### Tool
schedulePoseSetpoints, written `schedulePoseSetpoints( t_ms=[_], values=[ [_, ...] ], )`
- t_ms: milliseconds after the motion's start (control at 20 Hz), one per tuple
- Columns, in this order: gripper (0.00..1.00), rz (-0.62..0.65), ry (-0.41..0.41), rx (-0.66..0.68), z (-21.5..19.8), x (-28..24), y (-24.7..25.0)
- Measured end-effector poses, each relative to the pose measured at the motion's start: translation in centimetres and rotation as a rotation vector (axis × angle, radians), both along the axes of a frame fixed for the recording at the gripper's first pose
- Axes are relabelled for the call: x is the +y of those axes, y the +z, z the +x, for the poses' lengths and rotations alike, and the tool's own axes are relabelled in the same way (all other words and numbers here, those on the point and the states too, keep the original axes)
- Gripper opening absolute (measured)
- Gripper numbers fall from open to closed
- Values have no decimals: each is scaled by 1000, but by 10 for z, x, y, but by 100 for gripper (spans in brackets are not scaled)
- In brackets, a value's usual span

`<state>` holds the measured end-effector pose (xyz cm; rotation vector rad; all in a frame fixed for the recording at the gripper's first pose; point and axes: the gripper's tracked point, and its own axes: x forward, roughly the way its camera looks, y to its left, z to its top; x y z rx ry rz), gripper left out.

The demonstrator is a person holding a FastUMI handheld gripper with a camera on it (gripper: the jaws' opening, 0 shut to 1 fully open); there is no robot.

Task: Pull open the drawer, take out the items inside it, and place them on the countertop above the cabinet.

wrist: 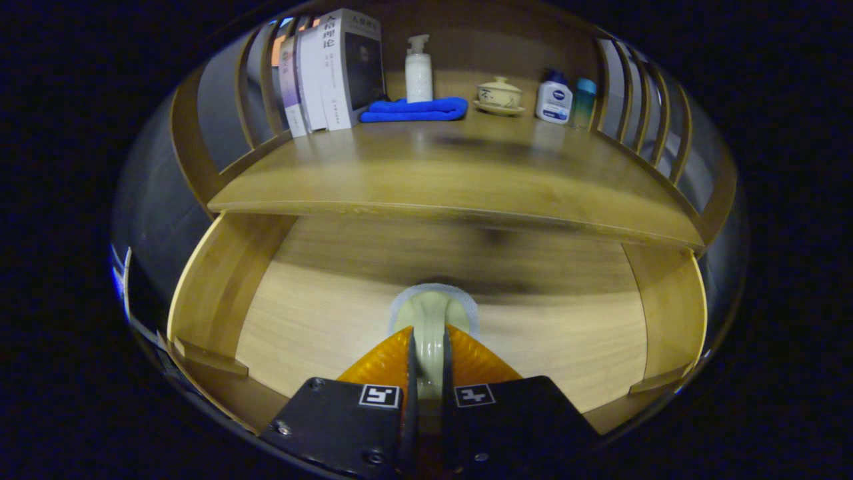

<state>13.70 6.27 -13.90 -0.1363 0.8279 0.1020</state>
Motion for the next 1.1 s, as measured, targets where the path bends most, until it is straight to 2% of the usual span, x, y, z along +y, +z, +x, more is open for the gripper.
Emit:
schedulePoseSetpoints(
  t_ms=[200, 450, 850, 1100],
  values=[
    [17, -52, 107, -64, -4, 13, 21],
    [17, -76, 173, -118, -18, 23, 50],
    [17, -57, 196, -211, -32, 27, 105],
    [17, -48, 155, -285, -2, 24, 144]
  ],
)
